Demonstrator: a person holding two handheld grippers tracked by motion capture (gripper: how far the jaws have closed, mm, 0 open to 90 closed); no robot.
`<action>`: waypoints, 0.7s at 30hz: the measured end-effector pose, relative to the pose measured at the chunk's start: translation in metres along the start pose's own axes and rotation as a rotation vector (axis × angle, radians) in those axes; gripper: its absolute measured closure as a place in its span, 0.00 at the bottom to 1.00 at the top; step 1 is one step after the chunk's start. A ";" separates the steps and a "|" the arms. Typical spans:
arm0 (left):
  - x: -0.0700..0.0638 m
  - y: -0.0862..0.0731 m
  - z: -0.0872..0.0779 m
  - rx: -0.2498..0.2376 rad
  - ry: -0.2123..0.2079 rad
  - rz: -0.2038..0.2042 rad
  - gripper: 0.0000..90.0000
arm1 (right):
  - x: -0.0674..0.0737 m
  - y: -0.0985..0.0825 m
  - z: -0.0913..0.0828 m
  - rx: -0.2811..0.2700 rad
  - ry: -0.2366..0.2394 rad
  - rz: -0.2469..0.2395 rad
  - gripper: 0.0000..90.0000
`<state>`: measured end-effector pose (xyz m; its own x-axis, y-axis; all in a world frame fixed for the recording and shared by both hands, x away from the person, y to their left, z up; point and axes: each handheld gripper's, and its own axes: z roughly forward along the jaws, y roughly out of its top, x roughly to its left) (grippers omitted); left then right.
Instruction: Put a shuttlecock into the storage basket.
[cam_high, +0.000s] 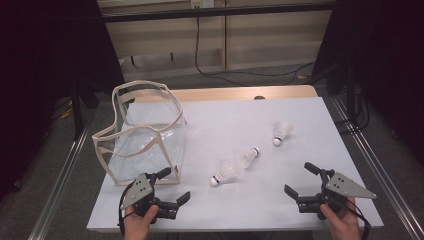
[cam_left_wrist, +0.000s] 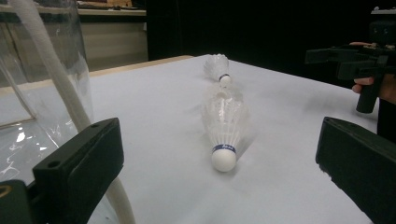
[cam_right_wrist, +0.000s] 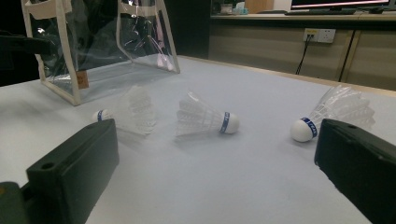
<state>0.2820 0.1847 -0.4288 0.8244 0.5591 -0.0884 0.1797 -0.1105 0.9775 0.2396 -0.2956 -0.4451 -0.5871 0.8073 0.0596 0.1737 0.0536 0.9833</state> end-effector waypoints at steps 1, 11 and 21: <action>0.000 0.000 0.000 0.000 0.000 0.000 0.01 | 0.000 0.000 0.000 0.000 0.000 0.000 0.00; -0.006 0.000 0.009 0.032 -0.038 0.015 0.01 | 0.000 0.000 0.000 0.000 0.002 -0.004 0.00; -0.006 -0.001 0.015 0.056 -0.046 0.020 0.01 | 0.000 0.000 0.000 0.000 0.002 -0.007 0.00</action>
<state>0.2854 0.1689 -0.4317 0.8518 0.5179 -0.0788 0.1915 -0.1679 0.9670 0.2393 -0.2954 -0.4450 -0.5895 0.8060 0.0531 0.1700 0.0594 0.9837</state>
